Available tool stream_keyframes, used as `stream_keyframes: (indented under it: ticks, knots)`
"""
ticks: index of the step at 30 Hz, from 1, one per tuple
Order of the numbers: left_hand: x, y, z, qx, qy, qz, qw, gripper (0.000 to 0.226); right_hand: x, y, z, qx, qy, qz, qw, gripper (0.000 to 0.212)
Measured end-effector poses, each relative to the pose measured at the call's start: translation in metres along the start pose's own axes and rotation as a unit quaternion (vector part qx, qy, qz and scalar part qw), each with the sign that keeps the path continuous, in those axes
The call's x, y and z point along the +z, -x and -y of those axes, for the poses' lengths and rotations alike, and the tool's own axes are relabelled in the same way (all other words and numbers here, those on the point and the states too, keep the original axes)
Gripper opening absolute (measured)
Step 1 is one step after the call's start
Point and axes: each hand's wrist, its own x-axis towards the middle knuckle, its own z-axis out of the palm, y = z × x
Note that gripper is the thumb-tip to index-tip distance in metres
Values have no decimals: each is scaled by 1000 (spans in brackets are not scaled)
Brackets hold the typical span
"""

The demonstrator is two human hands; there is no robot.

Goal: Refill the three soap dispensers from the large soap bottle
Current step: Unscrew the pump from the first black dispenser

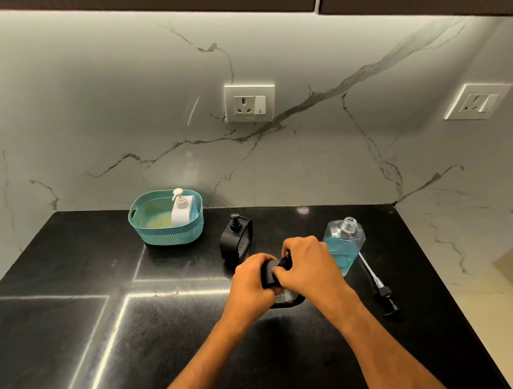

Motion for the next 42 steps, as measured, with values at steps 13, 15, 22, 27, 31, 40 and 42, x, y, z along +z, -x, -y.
stream_keyframes:
  ticks: [13,15,22,27,31,40,42]
  knots:
    - [1,-1,8,-31,-26,15,999,51,-44,-3,2,-37,-29,32,998,32]
    - [0,-1,12,-39,-26,13,999,50,-53,-3,2,-37,-26,16,999,33]
    - [1,3,25,-62,-26,-40,997,48,-74,5,-3,-34,-45,-62,996,20]
    - [2,8,32,-87,-26,-84,992,49,-66,8,-15,-8,-92,-127,988,25]
    - [4,13,38,-102,-34,-101,989,52,-29,10,-36,38,-80,-147,985,28]
    - [27,29,38,-106,-62,-121,985,77,88,46,-81,158,-49,-25,986,26]
    - [34,34,38,-111,-66,-118,985,83,100,53,-84,162,-49,-14,986,30]
